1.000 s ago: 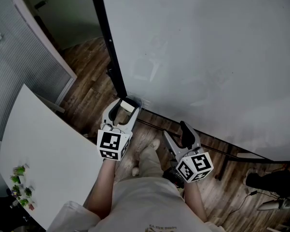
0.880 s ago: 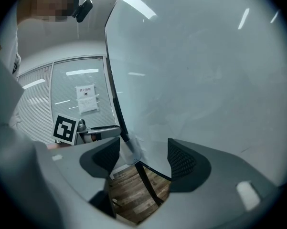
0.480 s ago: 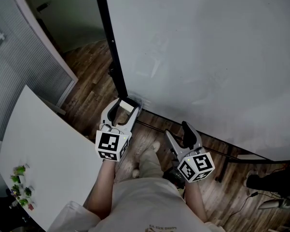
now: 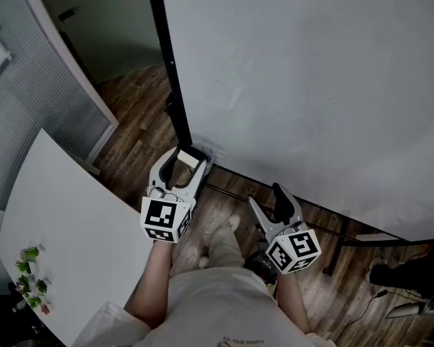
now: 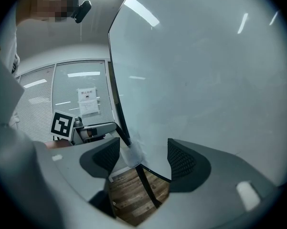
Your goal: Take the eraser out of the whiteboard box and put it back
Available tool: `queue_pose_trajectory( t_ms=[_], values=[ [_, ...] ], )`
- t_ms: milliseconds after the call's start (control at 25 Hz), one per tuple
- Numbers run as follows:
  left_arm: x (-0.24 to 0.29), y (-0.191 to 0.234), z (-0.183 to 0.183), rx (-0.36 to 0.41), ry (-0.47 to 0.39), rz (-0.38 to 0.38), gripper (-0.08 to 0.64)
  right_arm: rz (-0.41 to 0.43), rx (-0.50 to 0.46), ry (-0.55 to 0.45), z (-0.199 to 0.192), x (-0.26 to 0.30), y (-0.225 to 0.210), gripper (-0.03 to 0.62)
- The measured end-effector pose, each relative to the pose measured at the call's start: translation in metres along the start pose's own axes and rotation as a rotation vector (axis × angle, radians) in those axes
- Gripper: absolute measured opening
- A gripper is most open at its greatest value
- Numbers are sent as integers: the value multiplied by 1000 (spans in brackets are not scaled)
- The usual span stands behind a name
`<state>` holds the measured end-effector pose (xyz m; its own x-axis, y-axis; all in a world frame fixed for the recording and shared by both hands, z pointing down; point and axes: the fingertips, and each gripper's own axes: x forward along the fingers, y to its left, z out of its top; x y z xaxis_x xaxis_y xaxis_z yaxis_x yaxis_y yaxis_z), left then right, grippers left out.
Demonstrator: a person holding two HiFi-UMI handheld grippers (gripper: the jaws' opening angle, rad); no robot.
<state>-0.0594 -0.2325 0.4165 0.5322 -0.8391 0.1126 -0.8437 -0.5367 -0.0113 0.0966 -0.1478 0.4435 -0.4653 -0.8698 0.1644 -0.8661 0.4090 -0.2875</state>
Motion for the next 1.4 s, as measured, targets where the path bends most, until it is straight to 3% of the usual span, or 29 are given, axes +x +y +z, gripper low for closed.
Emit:
queue_pose_trajectory(
  t_ms=[1400],
  values=[
    [-36,-10,38,38,-82,5,256,38,-21,-35,8,-12,24,318]
  ],
)
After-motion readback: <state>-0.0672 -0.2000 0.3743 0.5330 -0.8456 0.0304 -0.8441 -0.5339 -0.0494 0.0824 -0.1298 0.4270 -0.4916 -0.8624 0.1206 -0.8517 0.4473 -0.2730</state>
